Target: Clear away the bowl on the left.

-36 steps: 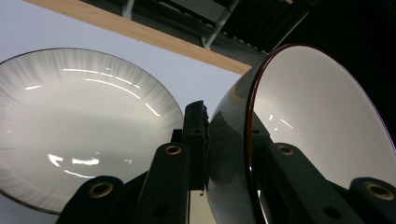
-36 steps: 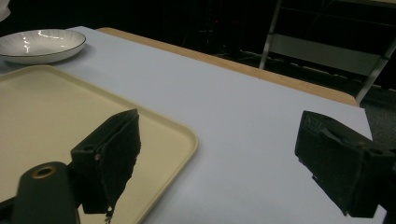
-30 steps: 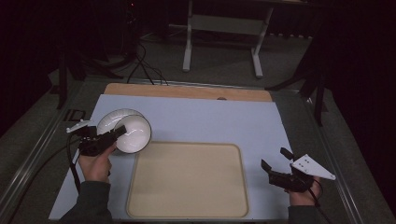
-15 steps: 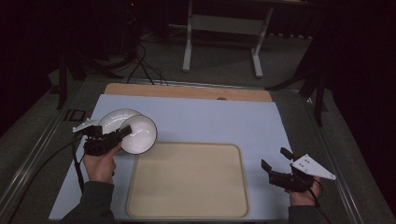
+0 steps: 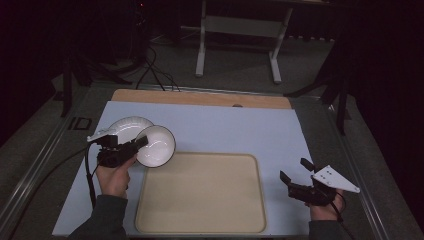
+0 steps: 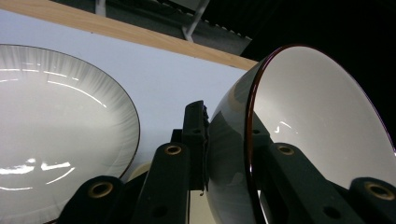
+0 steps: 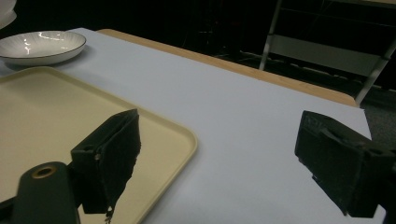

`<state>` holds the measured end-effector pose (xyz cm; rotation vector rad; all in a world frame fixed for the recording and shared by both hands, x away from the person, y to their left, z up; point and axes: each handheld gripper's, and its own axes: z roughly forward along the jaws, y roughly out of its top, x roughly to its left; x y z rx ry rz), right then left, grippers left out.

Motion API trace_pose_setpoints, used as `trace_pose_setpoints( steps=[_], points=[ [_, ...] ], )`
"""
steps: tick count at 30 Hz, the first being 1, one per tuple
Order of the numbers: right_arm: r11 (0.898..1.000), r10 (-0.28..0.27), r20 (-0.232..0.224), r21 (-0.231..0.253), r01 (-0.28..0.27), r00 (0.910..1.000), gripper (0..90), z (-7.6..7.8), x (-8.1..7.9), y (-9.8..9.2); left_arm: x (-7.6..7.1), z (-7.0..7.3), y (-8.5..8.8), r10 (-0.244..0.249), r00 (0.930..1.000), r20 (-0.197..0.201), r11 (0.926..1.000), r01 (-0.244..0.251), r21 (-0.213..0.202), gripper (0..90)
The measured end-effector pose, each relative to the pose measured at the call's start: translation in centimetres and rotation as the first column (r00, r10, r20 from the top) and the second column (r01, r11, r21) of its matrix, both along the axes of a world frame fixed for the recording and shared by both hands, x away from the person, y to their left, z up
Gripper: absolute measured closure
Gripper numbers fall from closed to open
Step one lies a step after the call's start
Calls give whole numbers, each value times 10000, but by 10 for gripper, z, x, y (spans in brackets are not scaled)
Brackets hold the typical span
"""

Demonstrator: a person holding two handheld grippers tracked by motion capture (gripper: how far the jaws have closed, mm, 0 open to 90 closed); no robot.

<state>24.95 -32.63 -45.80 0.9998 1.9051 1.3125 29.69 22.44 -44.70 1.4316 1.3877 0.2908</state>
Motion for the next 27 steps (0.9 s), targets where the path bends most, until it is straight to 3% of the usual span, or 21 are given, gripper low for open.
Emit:
trace_pose_setpoints(
  steps=[27],
  points=[
    [10000, -24, 7, -26, 25, 10000, 138, 0, 0, 0, 1, -4, -18, -397, 9992, -34, 9991, 397, 125, 781]
  ],
)
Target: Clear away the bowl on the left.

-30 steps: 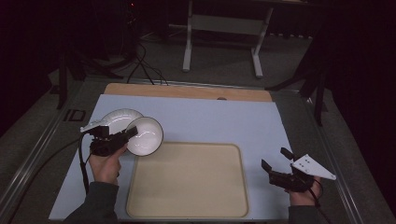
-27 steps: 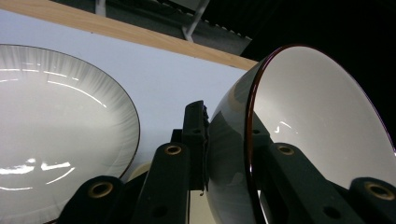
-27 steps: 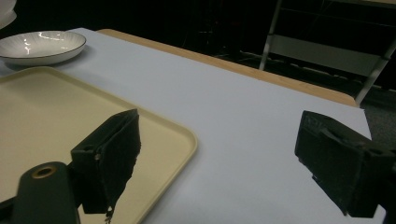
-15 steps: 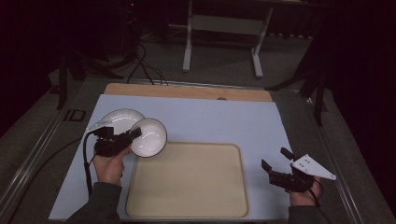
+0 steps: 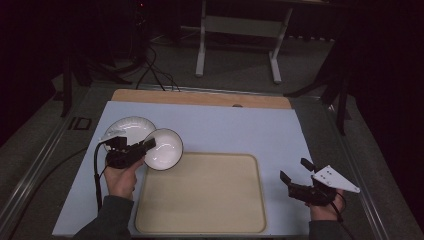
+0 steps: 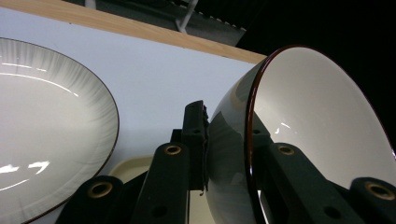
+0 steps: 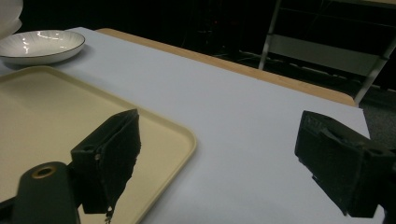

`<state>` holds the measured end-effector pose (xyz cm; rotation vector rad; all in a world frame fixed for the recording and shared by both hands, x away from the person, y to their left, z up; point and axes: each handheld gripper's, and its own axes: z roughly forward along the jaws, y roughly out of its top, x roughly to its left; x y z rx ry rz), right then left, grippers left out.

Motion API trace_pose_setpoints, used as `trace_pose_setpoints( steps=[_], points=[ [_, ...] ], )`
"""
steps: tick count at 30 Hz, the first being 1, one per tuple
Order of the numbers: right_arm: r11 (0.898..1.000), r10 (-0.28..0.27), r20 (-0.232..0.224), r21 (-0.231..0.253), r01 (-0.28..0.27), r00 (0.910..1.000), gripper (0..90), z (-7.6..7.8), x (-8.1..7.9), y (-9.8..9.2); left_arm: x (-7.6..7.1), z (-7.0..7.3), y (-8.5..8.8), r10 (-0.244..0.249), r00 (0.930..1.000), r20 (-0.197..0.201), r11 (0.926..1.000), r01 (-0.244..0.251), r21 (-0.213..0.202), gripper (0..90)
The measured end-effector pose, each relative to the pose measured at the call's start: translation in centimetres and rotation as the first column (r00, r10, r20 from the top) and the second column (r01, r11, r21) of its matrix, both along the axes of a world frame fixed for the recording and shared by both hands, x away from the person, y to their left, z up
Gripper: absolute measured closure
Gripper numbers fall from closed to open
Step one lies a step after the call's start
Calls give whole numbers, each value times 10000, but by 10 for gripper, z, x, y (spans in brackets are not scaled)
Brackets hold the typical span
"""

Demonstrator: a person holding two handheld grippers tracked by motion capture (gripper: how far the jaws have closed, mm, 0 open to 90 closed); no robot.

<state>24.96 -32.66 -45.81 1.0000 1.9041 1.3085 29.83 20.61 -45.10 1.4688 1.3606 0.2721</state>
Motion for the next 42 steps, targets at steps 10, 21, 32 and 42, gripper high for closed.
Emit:
trace_pose_setpoints(
  steps=[10, 21, 32, 42],
  points=[
    [10000, -2, -14, -23, 2, 10000, 138, 0, 0, 0, 1, -2, -5, -169, 9998, -57, 9998, 169, 90, 780],
    [10000, 4, -8, -15, -4, 10000, 138, 0, 0, 0, 2, -5, -15, -394, 9991, -126, 9990, 397, 225, 780],
    [10000, 14, 1, -28, -14, 10000, 139, 0, 0, 0, 3, -9, -23, -561, 9981, -241, 9977, 569, 358, 779],
    [10000, 19, -2, -18, -19, 10000, 139, 0, 0, 0, 5, -15, -30, -755, 9964, -383, 9956, 775, 532, 779]
  ],
)
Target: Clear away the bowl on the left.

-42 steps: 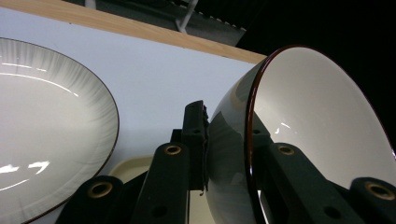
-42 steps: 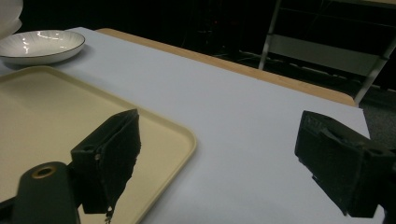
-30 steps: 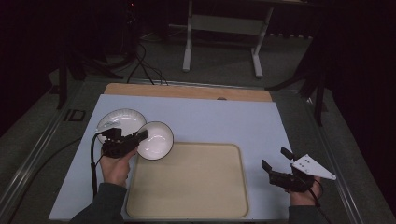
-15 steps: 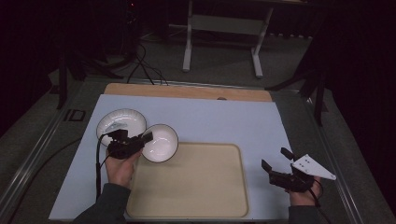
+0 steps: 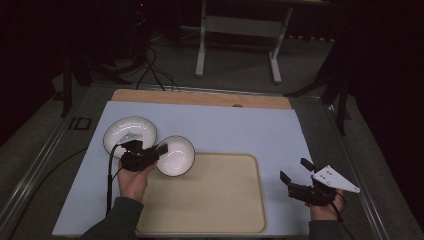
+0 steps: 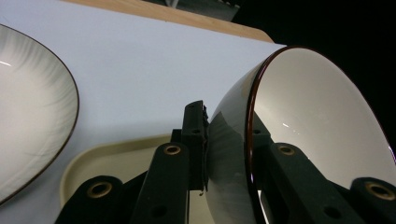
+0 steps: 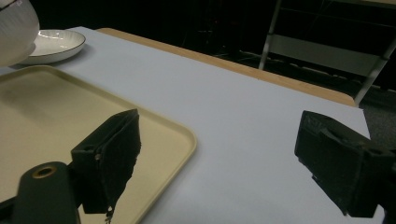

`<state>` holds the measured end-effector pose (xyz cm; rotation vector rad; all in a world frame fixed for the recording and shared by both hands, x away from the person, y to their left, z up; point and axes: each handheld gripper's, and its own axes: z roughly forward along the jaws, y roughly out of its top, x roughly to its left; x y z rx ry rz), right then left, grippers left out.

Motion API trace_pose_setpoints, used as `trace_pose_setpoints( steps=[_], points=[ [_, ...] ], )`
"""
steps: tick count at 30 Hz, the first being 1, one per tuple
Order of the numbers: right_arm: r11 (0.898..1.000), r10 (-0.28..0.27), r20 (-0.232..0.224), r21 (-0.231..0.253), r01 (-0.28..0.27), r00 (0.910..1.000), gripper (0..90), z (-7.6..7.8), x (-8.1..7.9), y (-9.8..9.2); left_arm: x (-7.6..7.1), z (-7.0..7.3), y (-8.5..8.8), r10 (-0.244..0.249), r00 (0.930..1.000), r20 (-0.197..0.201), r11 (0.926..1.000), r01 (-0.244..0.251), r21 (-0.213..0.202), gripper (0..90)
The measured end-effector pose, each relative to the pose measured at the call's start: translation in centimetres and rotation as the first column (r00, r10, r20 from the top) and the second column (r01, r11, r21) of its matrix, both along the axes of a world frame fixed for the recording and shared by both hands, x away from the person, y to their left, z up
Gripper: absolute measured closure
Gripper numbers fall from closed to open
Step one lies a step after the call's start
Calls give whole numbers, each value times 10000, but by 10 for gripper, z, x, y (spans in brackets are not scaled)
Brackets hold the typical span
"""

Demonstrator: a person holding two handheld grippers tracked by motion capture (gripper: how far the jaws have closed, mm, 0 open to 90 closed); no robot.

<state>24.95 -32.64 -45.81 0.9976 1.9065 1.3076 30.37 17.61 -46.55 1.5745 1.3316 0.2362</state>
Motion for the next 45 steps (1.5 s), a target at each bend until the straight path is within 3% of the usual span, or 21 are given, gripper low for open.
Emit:
trace_pose_setpoints(
  steps=[19, 25, 45],
  points=[
    [10000, 1, 10, -3, -1, 10000, 139, 0, 0, 0, 0, -7, -15, -422, 9987, -295, 9988, 429, 224, 779],
    [10000, -5, 13, 10, 5, 10000, 139, 0, 0, -1, -1, -14, -20, -595, 9963, -615, 9974, 619, 374, 779],
    [10000, 3, 13, 15, -3, 10000, 140, 0, 0, -1, -6, -27, -37, -979, 9898, -1034, 9924, 1049, 638, 779]
  ],
)
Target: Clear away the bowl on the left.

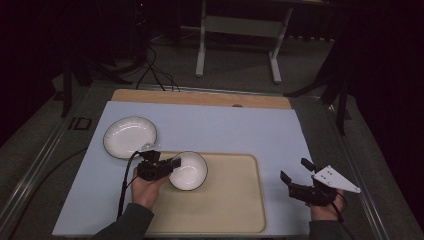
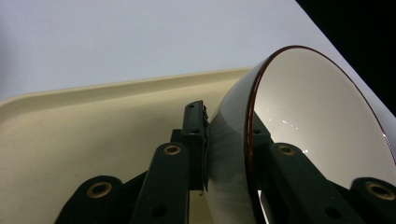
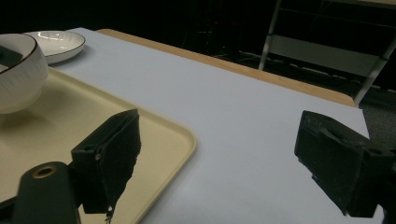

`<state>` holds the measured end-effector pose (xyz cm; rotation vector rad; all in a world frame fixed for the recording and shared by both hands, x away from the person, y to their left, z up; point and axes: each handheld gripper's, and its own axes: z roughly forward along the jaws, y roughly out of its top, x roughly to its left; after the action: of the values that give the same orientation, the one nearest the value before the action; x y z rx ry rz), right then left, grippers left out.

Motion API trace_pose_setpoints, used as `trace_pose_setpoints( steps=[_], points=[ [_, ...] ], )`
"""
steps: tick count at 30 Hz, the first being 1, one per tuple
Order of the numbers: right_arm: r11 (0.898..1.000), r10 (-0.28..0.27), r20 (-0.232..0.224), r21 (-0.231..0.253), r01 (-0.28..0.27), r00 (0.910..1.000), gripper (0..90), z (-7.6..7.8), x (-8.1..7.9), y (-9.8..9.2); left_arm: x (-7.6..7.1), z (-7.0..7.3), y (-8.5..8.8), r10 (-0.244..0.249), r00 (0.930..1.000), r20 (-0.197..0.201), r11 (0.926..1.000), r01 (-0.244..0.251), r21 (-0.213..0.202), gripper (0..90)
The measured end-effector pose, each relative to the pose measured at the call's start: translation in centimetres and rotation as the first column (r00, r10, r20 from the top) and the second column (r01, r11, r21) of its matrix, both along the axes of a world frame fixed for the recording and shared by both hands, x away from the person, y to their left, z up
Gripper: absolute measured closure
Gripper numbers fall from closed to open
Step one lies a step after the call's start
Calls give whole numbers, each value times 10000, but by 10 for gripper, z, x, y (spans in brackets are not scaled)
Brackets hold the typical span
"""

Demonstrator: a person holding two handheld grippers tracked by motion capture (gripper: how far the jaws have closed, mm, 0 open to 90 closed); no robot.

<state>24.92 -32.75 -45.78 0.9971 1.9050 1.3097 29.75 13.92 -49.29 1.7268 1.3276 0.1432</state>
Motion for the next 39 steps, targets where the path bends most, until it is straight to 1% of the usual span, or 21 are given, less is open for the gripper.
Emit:
trace_pose_setpoints(
  steps=[2, 9, 14, 16, 20, 22, 25, 28, 33, 36, 39],
  points=[
    [10000, -5, -1, 3, 5, 10000, 140, 0, 0, 0, -1, -2, -2, 16, 10000, 24, 9999, -17, 100, 778],
    [10000, 6, 2, 6, -6, 10000, 140, 0, 0, 0, -3, -10, -12, -219, 9994, -252, 9991, 228, 344, 776],
    [10000, 11, 1, 1, -11, 10000, 140, 0, 0, 0, -4, -17, -17, -153, 9986, -508, 9994, 168, 297, 775],
    [10000, 2, -4, 3, -2, 10000, 140, 0, 0, 0, -4, -18, -18, -196, 9980, -606, 9992, 217, 346, 772],
    [10000, 5, -4, 12, -5, 10000, 140, 0, 0, 0, -4, -21, -20, -295, 9971, -708, 9992, 313, 245, 766],
    [10000, 4, -12, -1, -4, 10000, 140, 0, 0, 0, -4, -22, -19, -330, 9964, -780, 9992, 345, 184, 766],
    [10000, 5, -17, -7, -5, 10000, 140, 0, 0, 0, -3, -24, -18, -256, 9959, -867, 9996, 267, 116, 769],
    [10000, 6, -17, -9, -6, 10000, 140, 0, 0, 0, -2, -26, -17, -268, 9942, -1037, 9995, 281, 113, 775],
    [10000, 10, -29, -17, -10, 10000, 140, 0, 0, 0, -1, -26, -16, -297, 9930, -1145, 9993, 319, 176, 774],
    [10000, 11, -26, -19, -11, 10000, 140, 0, 0, 0, 0, -28, -17, -294, 9920, -1225, 9991, 331, 278, 748],
    [10000, 11, -21, -14, -11, 10000, 140, 0, 0, 0, 0, -25, -14, -307, 9937, -1081, 9995, 308, -6, 684]
  ],
)
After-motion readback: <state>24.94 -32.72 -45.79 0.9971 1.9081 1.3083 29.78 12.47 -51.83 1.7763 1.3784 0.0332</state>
